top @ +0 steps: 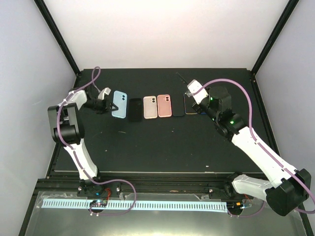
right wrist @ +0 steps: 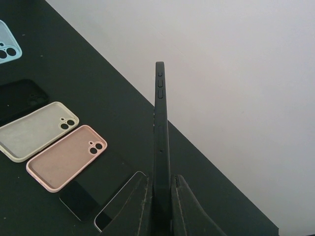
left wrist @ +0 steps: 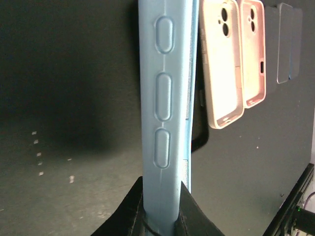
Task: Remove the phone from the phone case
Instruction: Place the phone case at the center of the board, then place the phone at the center of the board.
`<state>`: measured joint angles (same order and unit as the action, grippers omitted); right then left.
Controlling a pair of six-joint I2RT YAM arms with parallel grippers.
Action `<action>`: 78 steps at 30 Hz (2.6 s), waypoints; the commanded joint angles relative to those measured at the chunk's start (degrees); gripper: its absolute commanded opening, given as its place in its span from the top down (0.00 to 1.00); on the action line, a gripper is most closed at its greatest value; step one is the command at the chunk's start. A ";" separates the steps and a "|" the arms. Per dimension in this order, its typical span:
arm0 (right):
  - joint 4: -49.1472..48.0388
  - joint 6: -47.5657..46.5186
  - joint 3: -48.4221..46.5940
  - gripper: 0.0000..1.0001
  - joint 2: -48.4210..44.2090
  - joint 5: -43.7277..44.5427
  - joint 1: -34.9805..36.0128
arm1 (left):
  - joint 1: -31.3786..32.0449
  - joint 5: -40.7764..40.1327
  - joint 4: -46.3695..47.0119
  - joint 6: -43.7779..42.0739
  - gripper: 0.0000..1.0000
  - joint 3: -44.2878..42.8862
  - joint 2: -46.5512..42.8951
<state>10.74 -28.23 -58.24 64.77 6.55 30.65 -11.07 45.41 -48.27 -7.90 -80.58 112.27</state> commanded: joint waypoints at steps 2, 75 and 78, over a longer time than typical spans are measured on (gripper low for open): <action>-3.60 -0.64 -0.55 0.99 -1.35 0.46 -0.33 | -2.10 1.50 -2.55 -2.60 0.98 -2.69 2.25; -35.02 -42.11 4.82 0.99 4.26 -5.03 4.74 | 21.52 12.64 38.55 50.29 0.04 -2.82 -25.44; -36.52 -44.58 5.89 0.99 4.74 -5.18 6.24 | 22.40 13.90 42.10 54.75 0.06 -0.55 -24.98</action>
<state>-17.17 -66.72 -53.17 69.38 2.66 35.18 10.31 55.66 -13.34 38.30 -83.20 87.33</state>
